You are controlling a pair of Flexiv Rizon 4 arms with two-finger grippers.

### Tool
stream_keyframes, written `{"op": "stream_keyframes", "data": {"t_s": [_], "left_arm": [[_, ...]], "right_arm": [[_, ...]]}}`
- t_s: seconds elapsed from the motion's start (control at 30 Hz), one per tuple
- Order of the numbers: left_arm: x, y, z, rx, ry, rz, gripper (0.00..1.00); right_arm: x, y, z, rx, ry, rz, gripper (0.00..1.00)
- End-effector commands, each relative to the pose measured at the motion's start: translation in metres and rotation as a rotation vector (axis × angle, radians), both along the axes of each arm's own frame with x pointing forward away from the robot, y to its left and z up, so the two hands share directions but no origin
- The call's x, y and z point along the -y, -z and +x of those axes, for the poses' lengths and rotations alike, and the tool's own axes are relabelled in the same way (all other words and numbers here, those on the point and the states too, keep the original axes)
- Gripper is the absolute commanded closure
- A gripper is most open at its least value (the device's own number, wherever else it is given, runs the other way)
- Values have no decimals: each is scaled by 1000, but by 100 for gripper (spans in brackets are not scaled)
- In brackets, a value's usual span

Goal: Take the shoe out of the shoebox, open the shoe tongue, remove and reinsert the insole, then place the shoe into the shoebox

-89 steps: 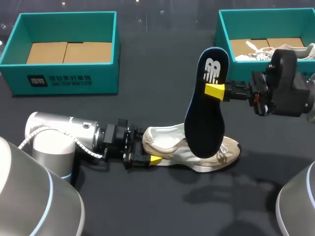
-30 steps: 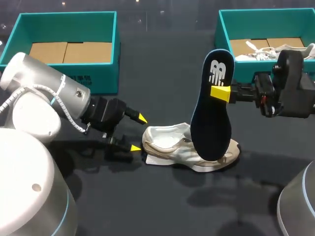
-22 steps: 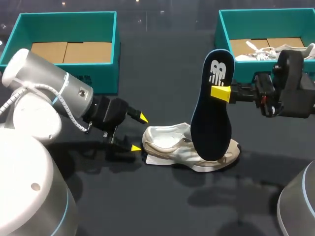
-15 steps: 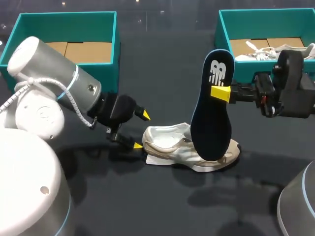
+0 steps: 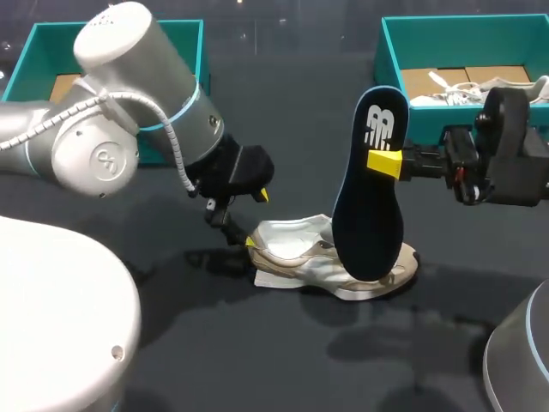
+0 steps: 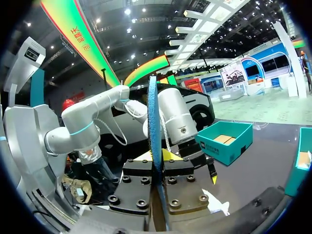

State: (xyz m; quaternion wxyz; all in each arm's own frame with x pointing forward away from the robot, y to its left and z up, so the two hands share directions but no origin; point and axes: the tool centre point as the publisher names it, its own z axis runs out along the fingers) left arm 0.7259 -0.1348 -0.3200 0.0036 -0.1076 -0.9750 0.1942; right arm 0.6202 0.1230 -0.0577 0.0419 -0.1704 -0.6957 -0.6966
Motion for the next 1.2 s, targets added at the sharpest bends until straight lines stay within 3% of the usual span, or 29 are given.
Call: {"op": "stream_keyframes", "data": {"t_s": [0.03,0.43,0.63,0.83,1.13,1.2], "left_arm": [[9,-1,1,45,-28,211,0],[19,6,-6,76,-70,265,0],[26,-2,-5,88,-67,251,0],[47,-4,1,101,-77,238,0],[82,15,23,86,-107,244,0],[87,19,26,71,-103,243,7]], "right_arm": [[2,0,-8,0,12,-2,100],[2,0,-8,0,12,-2,100],[2,0,-8,0,12,-2,100],[2,0,-8,0,12,-2,100],[2,0,-8,0,12,-2,100],[2,0,-8,0,12,-2,100]]}}
